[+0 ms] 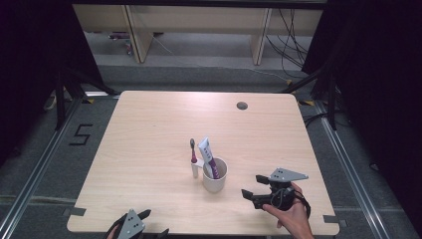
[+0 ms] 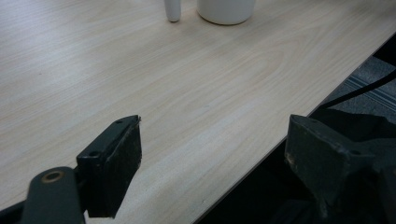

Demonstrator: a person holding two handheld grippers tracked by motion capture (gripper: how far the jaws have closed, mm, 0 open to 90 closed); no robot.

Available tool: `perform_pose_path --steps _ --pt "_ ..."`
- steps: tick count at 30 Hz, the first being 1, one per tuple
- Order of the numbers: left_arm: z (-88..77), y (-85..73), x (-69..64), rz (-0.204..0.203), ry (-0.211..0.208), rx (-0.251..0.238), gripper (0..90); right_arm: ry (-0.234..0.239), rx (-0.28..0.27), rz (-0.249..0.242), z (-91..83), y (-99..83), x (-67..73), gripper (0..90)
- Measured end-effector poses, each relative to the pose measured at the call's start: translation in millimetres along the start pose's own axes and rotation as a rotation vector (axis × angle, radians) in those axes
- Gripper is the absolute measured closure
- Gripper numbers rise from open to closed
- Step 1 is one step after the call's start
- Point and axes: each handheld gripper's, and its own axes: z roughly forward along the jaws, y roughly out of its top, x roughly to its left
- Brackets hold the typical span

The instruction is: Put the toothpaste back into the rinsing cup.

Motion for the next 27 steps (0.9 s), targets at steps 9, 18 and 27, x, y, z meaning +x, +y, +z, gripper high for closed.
perform_pose_path --steps 9,18,27 --pt "0.6 -0.2 -0.4 -0.008 -0.001 -0.006 18.4 -0.001 0.015 -0.023 -3.3 -8.8 5.9 18.4" --pt "0.5 -0.4 -0.3 -0.007 -0.002 -0.006 18.4 -0.002 0.042 -0.022 -8.2 -20.1 9.6 18.1" --pt "2.0 -1.3 0.1 -0.005 0.001 -0.002 17.6 -0.01 0.053 -0.031 -16.9 -30.8 11.8 17.4"
